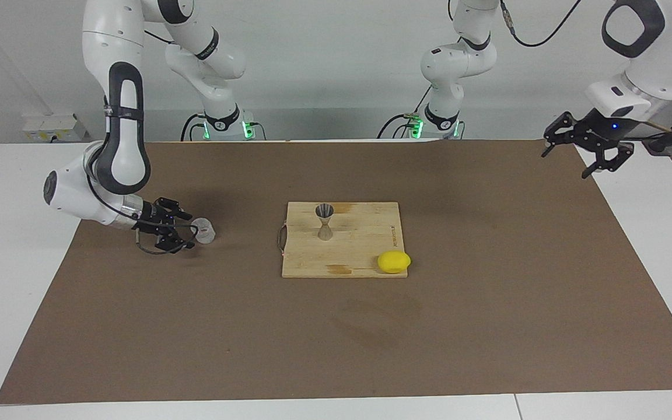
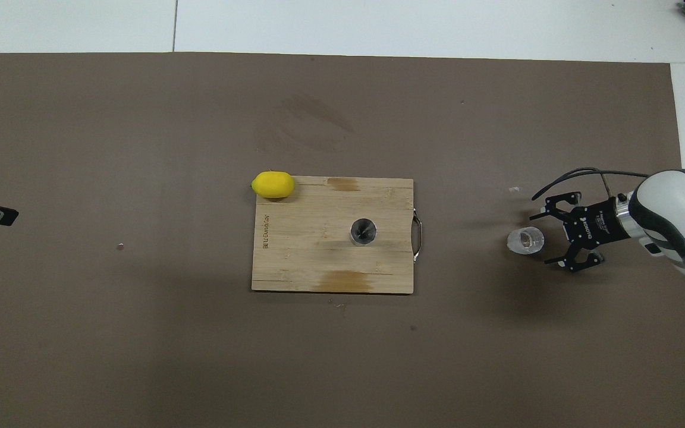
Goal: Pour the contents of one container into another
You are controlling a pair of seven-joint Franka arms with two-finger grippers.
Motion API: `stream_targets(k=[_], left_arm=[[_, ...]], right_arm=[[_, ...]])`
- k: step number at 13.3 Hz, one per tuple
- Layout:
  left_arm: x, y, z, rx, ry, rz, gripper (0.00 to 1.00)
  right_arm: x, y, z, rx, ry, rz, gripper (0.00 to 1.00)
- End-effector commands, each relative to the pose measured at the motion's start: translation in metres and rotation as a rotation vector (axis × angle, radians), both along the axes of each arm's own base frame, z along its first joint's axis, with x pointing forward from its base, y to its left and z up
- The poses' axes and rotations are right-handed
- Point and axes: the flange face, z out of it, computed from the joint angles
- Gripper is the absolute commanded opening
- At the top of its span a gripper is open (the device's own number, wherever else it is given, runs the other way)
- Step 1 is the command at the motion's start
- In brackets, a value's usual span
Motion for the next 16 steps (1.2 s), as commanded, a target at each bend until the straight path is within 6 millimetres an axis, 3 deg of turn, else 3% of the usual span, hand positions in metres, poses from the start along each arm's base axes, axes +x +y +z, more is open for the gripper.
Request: stream_targets(k=[1,4,7,9,11,14,16], left_arm=[[-0.022,-0.046,0.024,0.106,0.032,0.093,1.00],[-0.057,-0.082,0.041,0.139,0.066,0.241,1.00],[-0.064,-0.091,0.035,0.151,0.079,0.309,1.00],[-0.061,-0.087,0.035,0.152,0.065,0.323,1.00],[-0.056,-0.083,0.026,0.134,-0.001,0.340,1.00],[-0.042,-0.075,0.013,0.111,-0.063,0.357,1.00],[-0.029,-0.064,0.008,0.100,-0.055,0.381,1.00]], right_arm=[[-0.007,0.006,-0.011,0.039,-0.029,-0.025,0.99],[-0.008,0.011,-0.011,0.049,-0.029,-0.026,0.97],[-0.008,0.013,-0.011,0.056,-0.023,-0.020,0.87],[-0.009,0.015,-0.009,0.074,-0.016,-0.022,0.60],[-0.007,0.017,-0.006,0.099,-0.019,-0.057,0.44],[-0.001,0.023,0.012,0.082,0.003,-0.121,0.08],[0.005,0.048,0.030,0.057,0.021,-0.156,0.05]])
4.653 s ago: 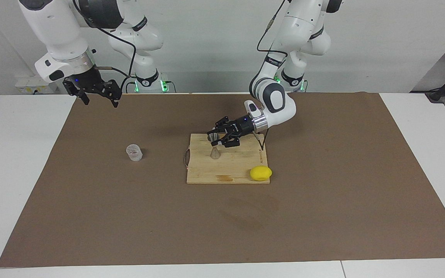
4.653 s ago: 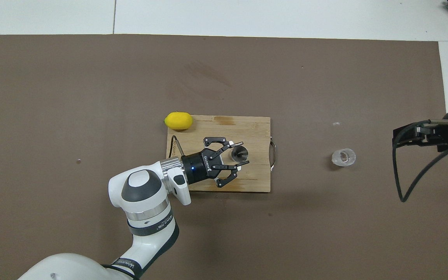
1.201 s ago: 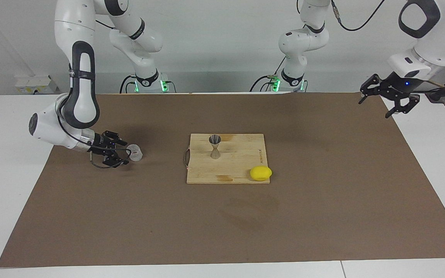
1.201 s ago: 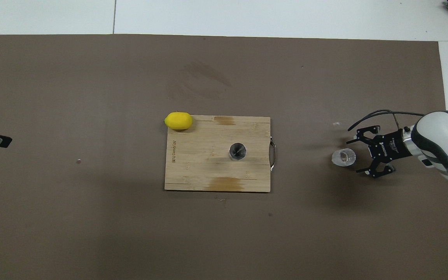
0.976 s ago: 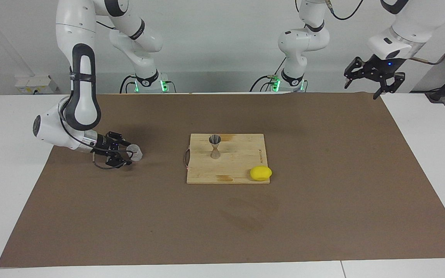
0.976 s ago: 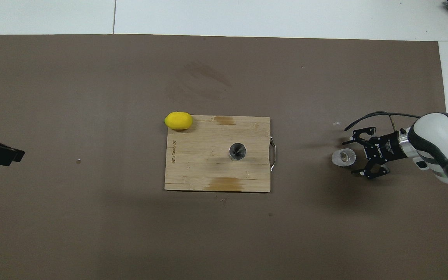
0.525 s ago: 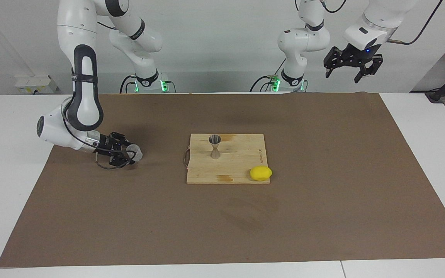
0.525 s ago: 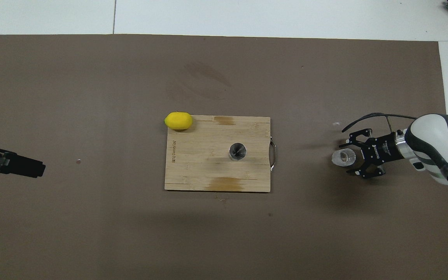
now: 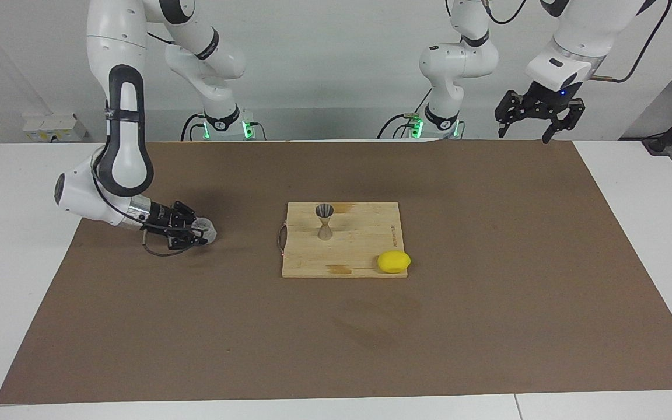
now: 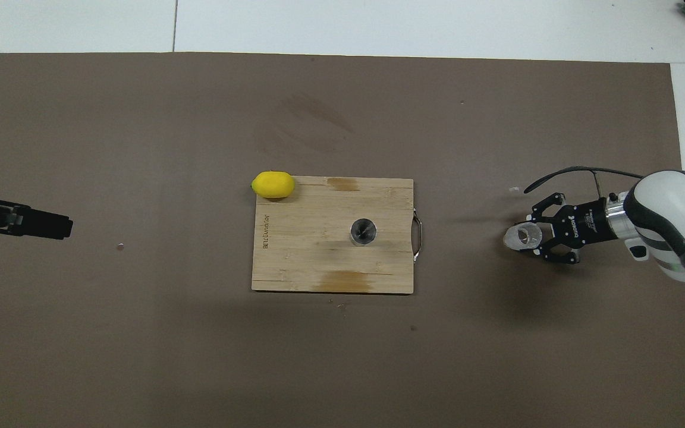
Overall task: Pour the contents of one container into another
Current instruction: 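Close the right gripper on the clear cup, then lift and carry the clear cup over the metal cup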
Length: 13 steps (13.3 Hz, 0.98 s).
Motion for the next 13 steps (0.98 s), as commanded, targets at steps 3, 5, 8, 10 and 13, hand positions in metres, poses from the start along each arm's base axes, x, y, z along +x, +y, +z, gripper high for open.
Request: stream_targets(k=[3,5,8,10,13], left_arm=[[0.020,0.019,-0.003,-0.003,-0.019,0.044,1.00],[0.017,0.024,-0.007,0.001,-0.008,0.050,1.00],[0.015,0.026,-0.010,0.003,0.002,0.055,1.00],[0.016,0.027,-0.012,0.002,-0.005,0.055,1.00],[0.023,0.028,-0.018,0.000,-0.033,0.059,1.00]], right_arm=[[0.015,0.069,0.049,-0.050,0.007,-0.100,0.05],[0.024,0.107,0.068,-0.072,0.013,-0.129,0.05],[0.026,0.162,0.091,-0.112,-0.012,-0.164,0.05],[0.023,0.193,0.099,-0.142,-0.012,-0.160,0.05],[0.023,0.231,0.117,-0.223,-0.021,-0.173,0.05]])
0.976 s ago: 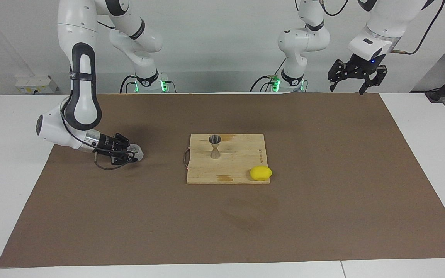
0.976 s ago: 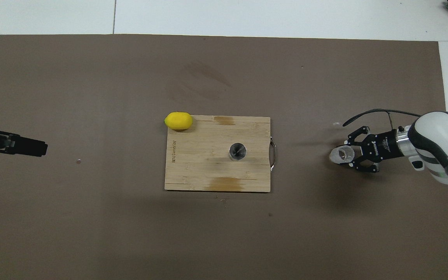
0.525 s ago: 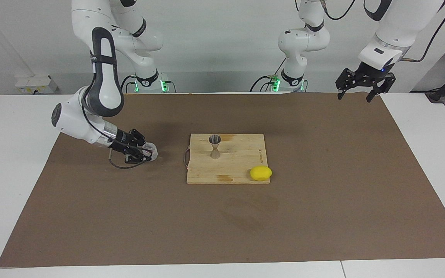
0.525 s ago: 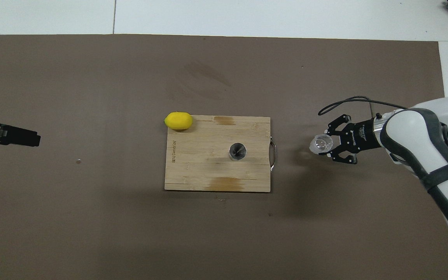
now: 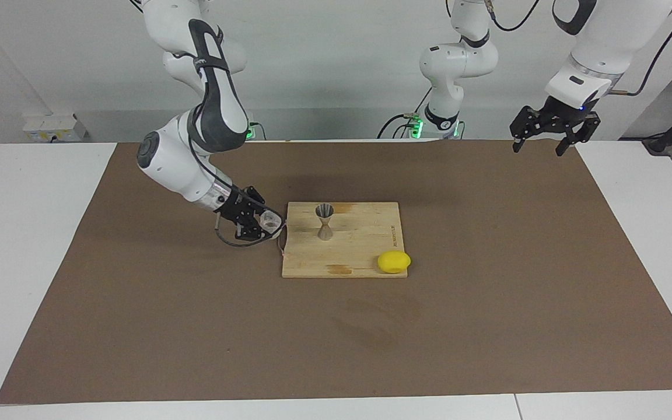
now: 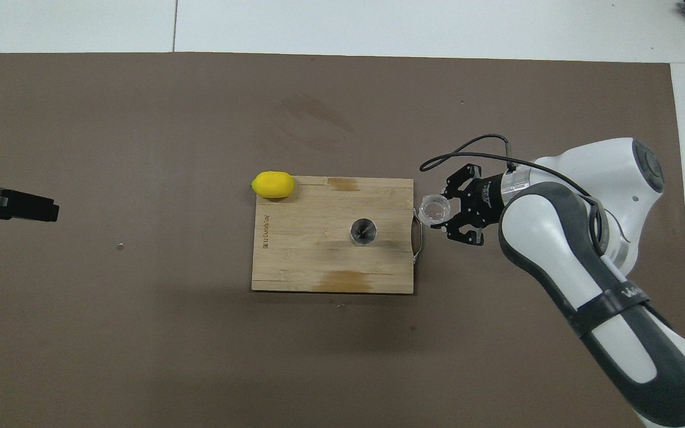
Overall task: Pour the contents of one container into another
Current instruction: 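Lift and carry the clear cup over the metal cup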
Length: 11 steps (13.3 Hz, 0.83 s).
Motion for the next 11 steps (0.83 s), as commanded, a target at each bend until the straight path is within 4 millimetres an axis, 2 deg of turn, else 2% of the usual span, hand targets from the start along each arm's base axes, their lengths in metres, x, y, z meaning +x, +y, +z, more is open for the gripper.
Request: stream_targets(k=[1,2,6,8,11], left_arm=[[0.005,0.006,-0.007,0.006,-0.013,0.015,1.00],[0.006,0.007,-0.010,0.007,-0.003,0.015,1.00],[0.016,0.007,-0.018,0.014,0.009,0.011,1.00],[0.007,0.007,-0.029,0.016,0.060,0.013,1.00],[0.004,0.006,-0.028,0.017,0.069,0.010,1.00]], right_arm=[[0.000,0.024,0.019,-0.072,-0.020,0.010,0.05],[-0.003,0.038,0.022,-0.100,-0.031,0.047,0.05],[-0.009,0.048,0.033,-0.168,-0.065,0.134,0.03],[-0.014,0.060,0.034,-0.174,-0.065,0.172,0.02],[-0.012,0.066,0.050,-0.211,-0.063,0.299,0.00]])
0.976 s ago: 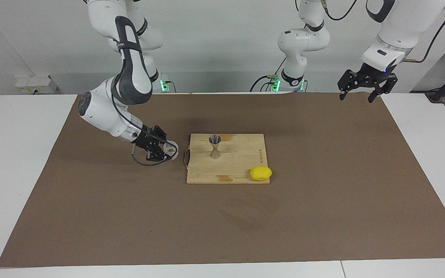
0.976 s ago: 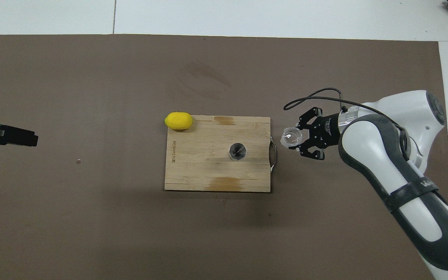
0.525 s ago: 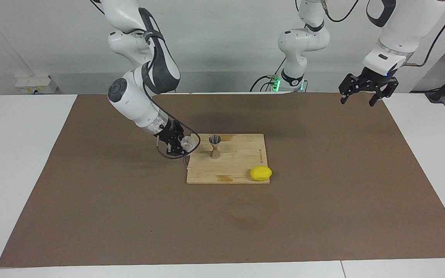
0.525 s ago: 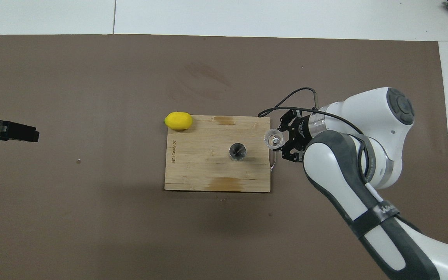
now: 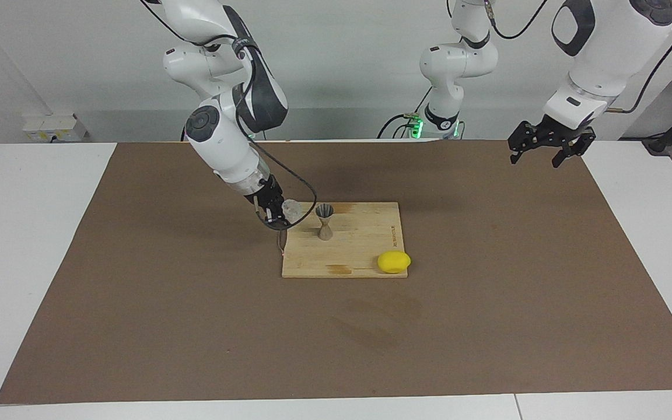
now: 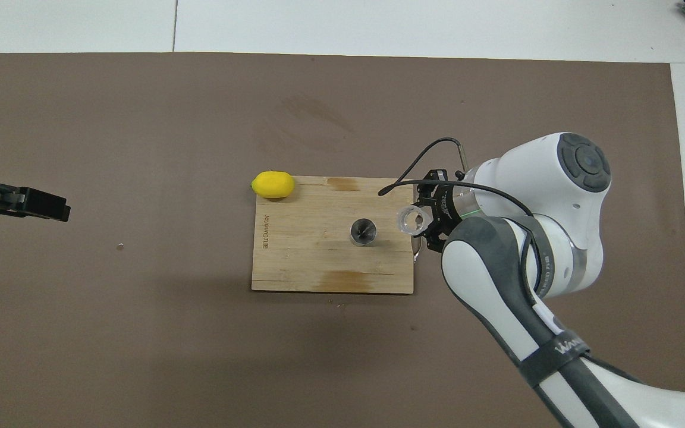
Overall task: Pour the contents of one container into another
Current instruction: 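Lift and carry the clear cup over the metal cup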
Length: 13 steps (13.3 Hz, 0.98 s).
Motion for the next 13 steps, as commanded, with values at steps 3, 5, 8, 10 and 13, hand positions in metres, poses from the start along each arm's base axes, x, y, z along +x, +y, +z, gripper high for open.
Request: stream_targets(k=[3,5,8,10,13], left_arm=[[-0.006,0.003,0.002,0.017,0.009,0.007,1.00],[-0.006,0.001,0.002,0.018,0.009,0.003,1.00],[-0.007,0.000,0.002,0.018,0.008,0.003,1.00],[-0.007,0.001,0.002,0.018,0.008,0.003,1.00],[-0.006,0.000,0.002,0.018,0.006,0.003,1.00]], right_arm=[[0.004,0.004,0.027,-0.009,0.008,0.258,0.00],[0.005,0.003,0.032,-0.040,0.005,0.335,0.00],[0.015,0.011,0.036,-0.088,0.044,0.416,0.00],[0.022,0.021,0.034,-0.145,0.077,0.474,0.00],[0.031,0.030,0.030,-0.154,0.092,0.491,0.00]])
